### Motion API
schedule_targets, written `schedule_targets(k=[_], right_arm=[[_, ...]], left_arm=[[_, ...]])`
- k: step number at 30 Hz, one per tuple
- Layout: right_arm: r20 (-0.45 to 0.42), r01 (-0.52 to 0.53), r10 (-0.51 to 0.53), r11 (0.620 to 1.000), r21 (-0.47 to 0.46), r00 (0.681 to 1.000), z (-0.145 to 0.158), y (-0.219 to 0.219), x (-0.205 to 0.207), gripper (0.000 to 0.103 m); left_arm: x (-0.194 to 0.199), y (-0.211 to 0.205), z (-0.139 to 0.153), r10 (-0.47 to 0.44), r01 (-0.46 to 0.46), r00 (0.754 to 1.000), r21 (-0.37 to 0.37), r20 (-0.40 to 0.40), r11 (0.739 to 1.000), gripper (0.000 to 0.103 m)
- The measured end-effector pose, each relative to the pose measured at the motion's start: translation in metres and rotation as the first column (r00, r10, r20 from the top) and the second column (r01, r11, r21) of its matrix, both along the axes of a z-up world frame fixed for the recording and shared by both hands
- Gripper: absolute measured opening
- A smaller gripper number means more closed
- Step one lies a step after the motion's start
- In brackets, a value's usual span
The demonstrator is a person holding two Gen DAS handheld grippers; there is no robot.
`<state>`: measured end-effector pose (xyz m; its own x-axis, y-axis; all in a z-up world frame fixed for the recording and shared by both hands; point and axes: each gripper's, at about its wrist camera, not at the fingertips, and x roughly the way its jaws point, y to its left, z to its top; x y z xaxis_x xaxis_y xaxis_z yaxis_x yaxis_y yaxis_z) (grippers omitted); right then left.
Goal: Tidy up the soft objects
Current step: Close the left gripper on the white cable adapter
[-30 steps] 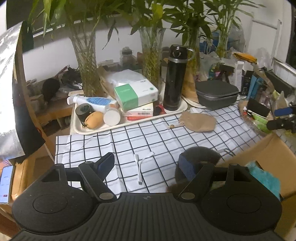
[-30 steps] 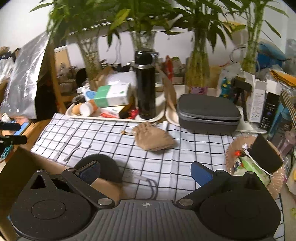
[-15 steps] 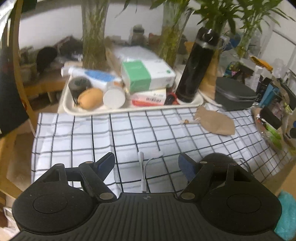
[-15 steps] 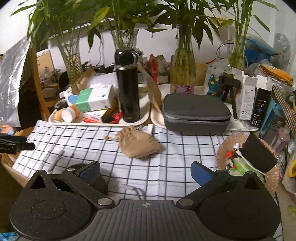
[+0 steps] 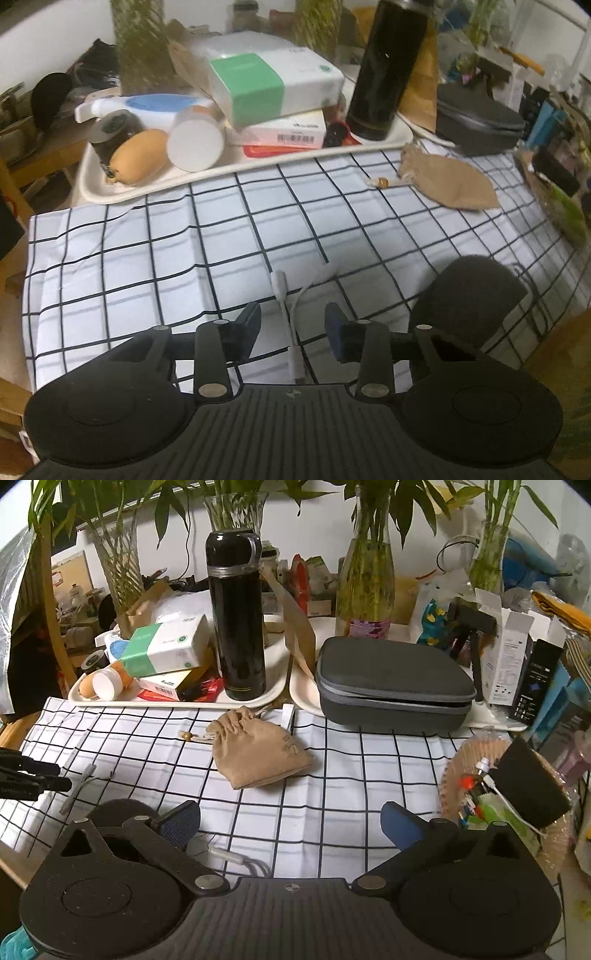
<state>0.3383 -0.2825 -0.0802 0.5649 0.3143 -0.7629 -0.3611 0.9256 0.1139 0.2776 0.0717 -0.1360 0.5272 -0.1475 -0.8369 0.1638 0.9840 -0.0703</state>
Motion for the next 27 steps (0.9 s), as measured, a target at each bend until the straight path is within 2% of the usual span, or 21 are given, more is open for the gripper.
schedule_targets(k=[7, 11, 18, 21, 27], right_arm=[[0.005, 0.005, -0.005, 1.000, 0.000, 1.000, -0.003, 0.002, 0.011, 0.103], [0.008, -0.004, 0.004, 1.000, -0.011, 1.000, -0.005, 0.004, 0.013, 0.103], [0.008, -0.013, 0.014, 1.000, -0.026, 1.000, -0.006, 0.006, 0.012, 0.103], [0.013, -0.019, 0.019, 0.999, -0.033, 1.000, -0.006, 0.006, 0.011, 0.103], [0.015, -0.023, 0.024, 0.999, -0.045, 1.000, -0.007, 0.008, 0.011, 0.103]], left_arm=[[0.008, -0.011, -0.018, -0.039, 0.041, 0.999, 0.066, -0.035, 0.997, 0.027], [0.005, -0.018, -0.020, -0.067, 0.068, 0.998, 0.120, -0.007, 0.991, 0.027], [0.002, -0.017, -0.020, -0.067, 0.068, 0.998, 0.126, -0.006, 0.990, 0.023], [0.002, -0.016, -0.019, -0.045, 0.046, 0.999, 0.148, -0.007, 0.988, 0.007], [0.004, -0.011, -0.017, -0.019, 0.022, 1.000, 0.115, -0.025, 0.993, 0.006]])
